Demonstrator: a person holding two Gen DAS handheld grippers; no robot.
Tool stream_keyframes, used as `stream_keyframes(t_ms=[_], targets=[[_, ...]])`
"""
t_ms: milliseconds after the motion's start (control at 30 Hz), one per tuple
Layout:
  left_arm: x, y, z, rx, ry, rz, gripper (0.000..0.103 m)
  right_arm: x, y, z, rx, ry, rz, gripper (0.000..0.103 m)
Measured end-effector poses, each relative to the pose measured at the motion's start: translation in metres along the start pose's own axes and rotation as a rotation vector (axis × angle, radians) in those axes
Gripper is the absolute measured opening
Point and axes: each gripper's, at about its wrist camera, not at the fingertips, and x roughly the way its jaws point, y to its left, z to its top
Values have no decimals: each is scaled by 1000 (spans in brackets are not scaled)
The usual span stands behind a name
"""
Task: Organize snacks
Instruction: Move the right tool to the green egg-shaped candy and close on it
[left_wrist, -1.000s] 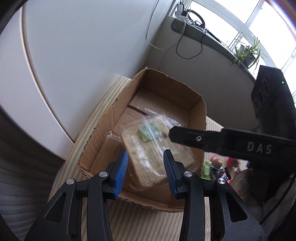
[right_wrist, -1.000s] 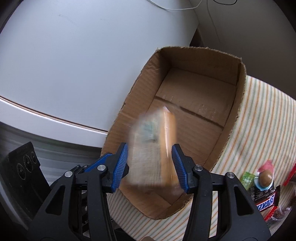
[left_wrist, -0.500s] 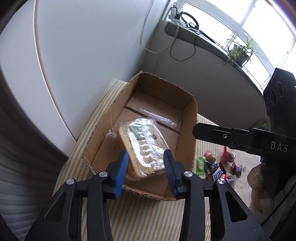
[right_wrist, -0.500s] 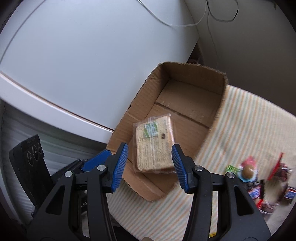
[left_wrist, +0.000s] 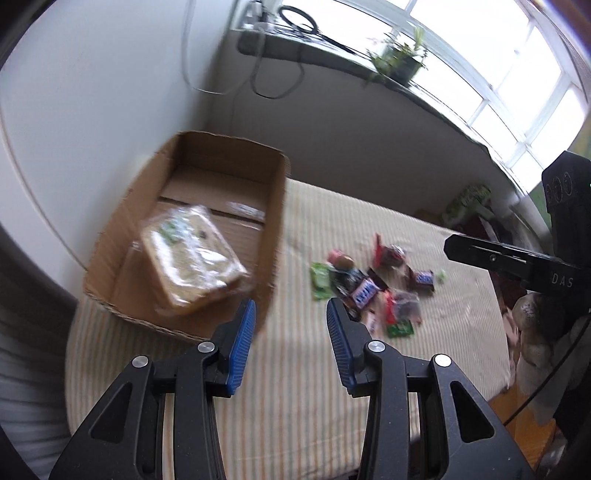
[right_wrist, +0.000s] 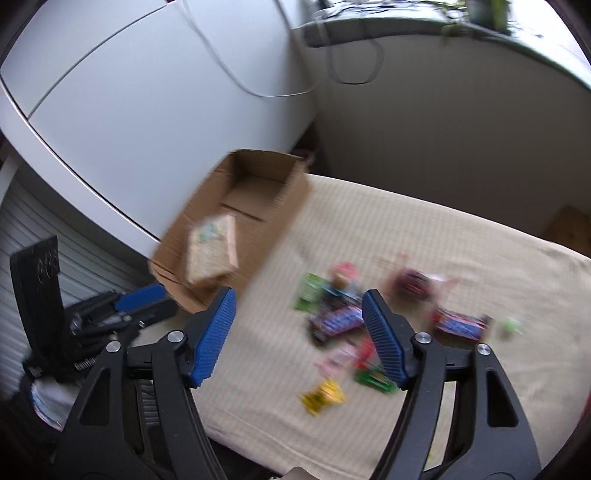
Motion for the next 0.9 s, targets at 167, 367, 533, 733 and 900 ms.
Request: stream_keyframes(t_ms=[167,367,533,733,900], targets=[[19,-35,-17,116,76,-39,39,-25,-34,-48,2,4,-117,73],[43,-65,-35,209,152,-74,39,-35,-66,-108,42,75,-201,73],[61,-86,-48,265,205,-95,39,-28,-74,-147,58,113,-254,73],[82,-96,-59,277,243,-99,39,-14,-75,-172,81,132,-289,73],[98,-100,-64,268,283,-109,39,4,-79,-180,106,170,-292,73]])
